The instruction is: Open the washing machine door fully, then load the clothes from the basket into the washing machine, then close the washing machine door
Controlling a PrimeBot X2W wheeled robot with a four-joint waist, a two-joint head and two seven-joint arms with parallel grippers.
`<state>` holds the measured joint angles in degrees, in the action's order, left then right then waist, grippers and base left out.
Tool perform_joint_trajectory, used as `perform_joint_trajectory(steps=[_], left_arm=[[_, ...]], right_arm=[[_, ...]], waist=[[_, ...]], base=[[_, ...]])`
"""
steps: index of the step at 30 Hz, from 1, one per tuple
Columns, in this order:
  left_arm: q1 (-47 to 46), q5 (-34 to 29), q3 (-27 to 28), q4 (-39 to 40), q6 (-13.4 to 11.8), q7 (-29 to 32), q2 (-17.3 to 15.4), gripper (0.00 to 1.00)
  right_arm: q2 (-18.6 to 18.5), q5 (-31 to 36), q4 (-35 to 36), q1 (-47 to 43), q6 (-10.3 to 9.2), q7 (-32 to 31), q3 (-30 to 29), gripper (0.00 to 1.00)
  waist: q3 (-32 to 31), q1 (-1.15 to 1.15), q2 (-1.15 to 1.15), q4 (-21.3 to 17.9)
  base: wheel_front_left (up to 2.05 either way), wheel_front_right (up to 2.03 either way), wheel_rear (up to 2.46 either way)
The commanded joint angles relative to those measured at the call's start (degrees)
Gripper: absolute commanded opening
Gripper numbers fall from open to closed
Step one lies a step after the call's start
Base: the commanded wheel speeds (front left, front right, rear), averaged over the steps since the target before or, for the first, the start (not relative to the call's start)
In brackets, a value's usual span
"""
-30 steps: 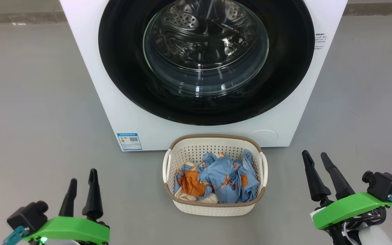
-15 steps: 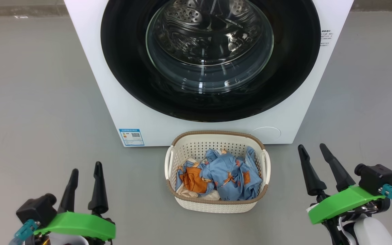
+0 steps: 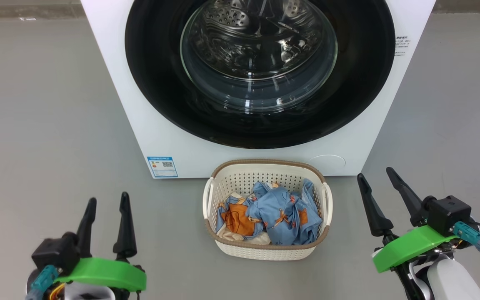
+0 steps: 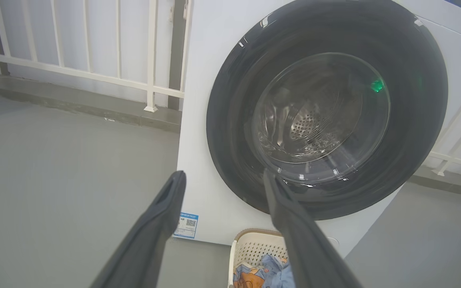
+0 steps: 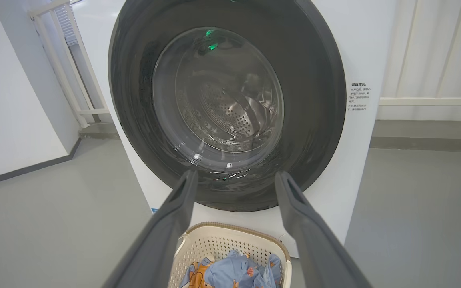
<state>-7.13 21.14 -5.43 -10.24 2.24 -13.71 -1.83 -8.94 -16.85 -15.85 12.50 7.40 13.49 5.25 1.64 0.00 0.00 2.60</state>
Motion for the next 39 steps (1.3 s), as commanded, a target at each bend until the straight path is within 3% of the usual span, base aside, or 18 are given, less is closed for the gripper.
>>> perform_joint_trajectory(steps=[1, 39], left_arm=[[-2.8, -2.0, 1.3, 1.5, -0.5, -0.8, -1.0, 1.0], [-3.4, -4.0, 1.5, 0.6, -0.4, -1.3, -1.0, 1.0]], right_arm=[[-0.5, 2.1, 1.1, 2.2, 0.09, 1.0, 1.7, 1.0], [-0.5, 3.5, 0.4, 2.7, 0.09, 1.5, 2.3, 1.0]], waist=[[0.0, 0.0, 0.0, 0.1], [0.2, 0.0, 0.0, -0.1]], base=[[0.0, 0.0, 0.0], [0.0, 0.0, 0.0]])
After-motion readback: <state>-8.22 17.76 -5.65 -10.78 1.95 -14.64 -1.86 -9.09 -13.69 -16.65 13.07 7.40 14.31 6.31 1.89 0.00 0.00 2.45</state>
